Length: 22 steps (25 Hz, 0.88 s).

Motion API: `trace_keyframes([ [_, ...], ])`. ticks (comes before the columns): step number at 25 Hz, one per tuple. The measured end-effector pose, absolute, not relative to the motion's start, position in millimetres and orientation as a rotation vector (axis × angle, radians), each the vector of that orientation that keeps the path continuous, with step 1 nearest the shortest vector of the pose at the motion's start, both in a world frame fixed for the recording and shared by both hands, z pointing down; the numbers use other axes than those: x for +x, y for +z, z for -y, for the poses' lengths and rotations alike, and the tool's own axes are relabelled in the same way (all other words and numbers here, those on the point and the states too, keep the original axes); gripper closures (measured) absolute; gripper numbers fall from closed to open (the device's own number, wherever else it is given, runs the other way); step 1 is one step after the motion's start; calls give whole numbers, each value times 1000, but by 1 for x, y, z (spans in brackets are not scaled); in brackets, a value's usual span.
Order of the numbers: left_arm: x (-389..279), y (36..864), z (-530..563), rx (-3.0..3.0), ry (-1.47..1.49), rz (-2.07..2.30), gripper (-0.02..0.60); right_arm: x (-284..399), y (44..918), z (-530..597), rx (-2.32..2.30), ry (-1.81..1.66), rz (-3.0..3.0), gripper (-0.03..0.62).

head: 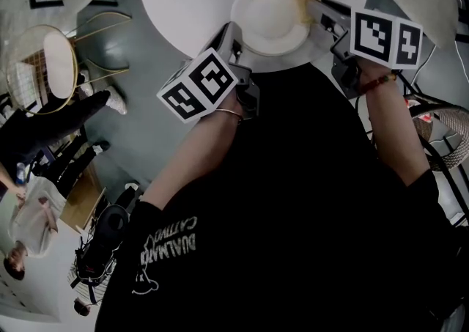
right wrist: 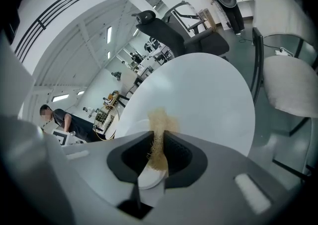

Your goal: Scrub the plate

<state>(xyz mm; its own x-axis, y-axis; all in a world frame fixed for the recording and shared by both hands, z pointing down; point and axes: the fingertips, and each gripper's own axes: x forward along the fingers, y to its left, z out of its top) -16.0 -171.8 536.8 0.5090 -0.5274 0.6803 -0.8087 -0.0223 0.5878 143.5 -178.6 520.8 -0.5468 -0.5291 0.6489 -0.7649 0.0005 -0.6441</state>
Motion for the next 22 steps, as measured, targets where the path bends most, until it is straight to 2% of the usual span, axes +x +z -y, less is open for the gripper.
trace_keyframes([
  [4,-19,538,174,1673,314,1159,554,128,506,191,1352,1600,2139,531],
  [14,-23,542,174,1631,280,1187,555,21,511,175,965,1729,2230,530],
  [22,-26,551,169,1598,284,1186,554,17,528,169,902,1766,2177,531],
])
